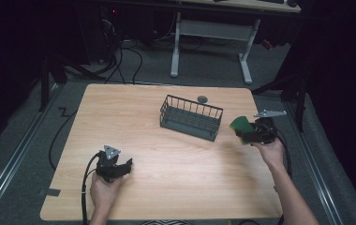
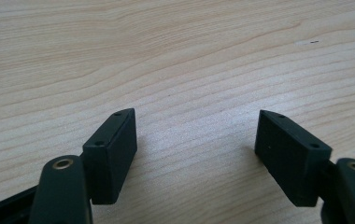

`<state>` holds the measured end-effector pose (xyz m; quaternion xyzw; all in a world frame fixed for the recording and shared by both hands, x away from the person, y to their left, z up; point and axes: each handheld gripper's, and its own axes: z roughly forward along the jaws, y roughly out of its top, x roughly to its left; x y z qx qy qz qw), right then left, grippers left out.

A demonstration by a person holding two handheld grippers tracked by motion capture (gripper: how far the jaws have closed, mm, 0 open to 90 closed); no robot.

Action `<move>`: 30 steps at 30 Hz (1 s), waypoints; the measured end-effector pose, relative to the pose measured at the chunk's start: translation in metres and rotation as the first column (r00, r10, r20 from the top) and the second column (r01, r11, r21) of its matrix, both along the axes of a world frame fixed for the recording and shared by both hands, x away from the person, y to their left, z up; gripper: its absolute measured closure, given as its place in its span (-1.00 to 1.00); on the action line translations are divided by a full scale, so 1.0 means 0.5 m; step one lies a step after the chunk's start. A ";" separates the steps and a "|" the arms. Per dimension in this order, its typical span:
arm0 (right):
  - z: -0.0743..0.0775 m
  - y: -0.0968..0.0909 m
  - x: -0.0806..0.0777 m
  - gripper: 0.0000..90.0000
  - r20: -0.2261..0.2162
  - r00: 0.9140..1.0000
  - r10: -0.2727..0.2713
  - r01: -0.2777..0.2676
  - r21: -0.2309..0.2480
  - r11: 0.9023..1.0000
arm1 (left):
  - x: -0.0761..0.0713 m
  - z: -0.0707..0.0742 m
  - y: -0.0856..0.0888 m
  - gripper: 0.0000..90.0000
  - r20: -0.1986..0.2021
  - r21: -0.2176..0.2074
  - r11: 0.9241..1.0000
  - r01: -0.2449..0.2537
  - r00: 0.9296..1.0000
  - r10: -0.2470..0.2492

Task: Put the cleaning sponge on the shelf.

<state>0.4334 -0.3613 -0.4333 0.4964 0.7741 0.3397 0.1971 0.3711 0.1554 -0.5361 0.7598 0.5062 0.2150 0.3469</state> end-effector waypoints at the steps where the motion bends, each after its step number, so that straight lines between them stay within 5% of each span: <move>1: 0.006 0.003 0.003 -0.39 0.005 1.000 0.007 -0.007 0.000 1.000 | 0.000 0.000 0.000 -0.33 0.001 0.000 1.000 0.000 1.000 0.000; 15: 0.098 0.102 0.074 -0.39 0.073 0.988 0.135 -0.133 -0.024 0.991 | 0.000 0.000 -0.002 -0.33 0.002 0.006 1.000 0.000 1.000 0.000; 30: 0.084 0.180 0.160 -0.39 0.033 0.983 0.179 -0.178 -0.024 0.984 | 0.001 0.000 -0.002 -0.33 0.002 0.007 1.000 0.004 1.000 -0.004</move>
